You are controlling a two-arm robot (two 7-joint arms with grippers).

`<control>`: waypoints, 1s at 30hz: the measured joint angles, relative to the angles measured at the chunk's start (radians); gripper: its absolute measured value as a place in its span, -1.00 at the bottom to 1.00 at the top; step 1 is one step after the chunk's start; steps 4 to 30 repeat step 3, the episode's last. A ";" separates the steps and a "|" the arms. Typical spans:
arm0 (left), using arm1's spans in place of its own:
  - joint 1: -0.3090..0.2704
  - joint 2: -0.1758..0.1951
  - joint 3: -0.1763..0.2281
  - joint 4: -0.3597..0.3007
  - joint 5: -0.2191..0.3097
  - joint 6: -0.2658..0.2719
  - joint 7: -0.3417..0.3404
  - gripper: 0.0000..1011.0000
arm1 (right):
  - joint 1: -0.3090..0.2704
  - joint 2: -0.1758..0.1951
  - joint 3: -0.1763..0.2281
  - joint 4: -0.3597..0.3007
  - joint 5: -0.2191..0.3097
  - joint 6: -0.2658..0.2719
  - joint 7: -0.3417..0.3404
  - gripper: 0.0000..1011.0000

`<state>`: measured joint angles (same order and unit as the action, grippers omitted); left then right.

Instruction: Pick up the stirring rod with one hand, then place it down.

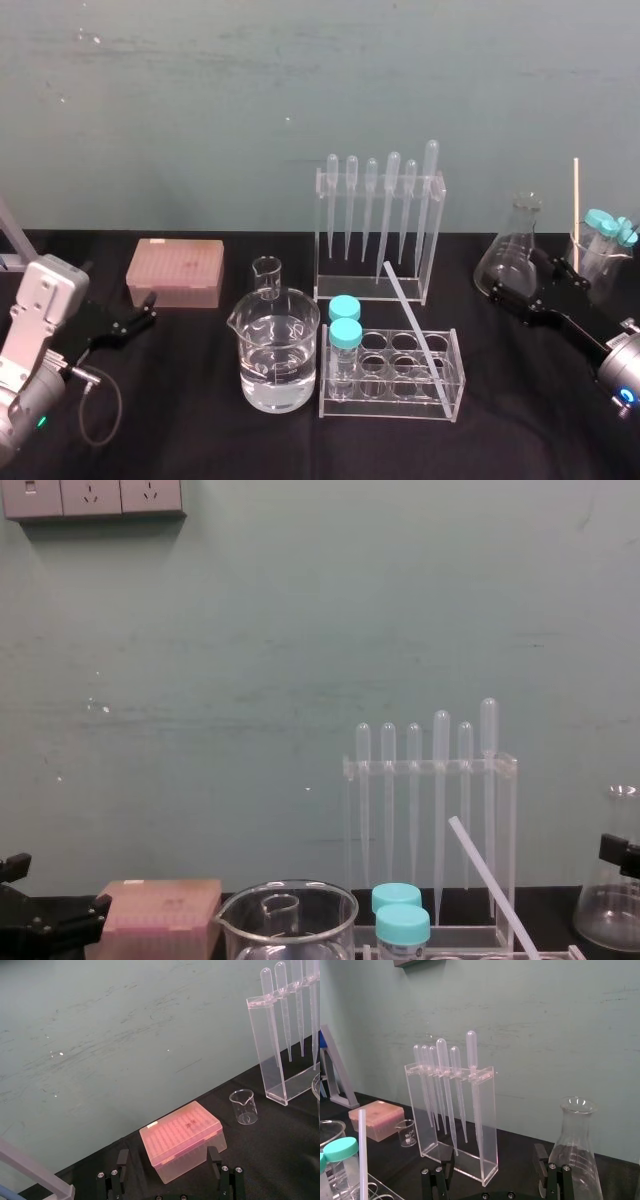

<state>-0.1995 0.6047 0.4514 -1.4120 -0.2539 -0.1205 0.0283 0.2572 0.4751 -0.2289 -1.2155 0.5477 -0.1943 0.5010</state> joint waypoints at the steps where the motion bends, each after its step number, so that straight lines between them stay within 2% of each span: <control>1: 0.000 0.000 0.000 0.000 0.000 0.000 0.000 0.98 | 0.000 0.000 0.000 0.000 0.000 0.000 0.000 0.98; 30: 0.000 0.000 0.000 0.000 0.000 0.000 0.000 0.98 | 0.000 0.000 0.000 0.000 0.000 -0.002 0.001 0.98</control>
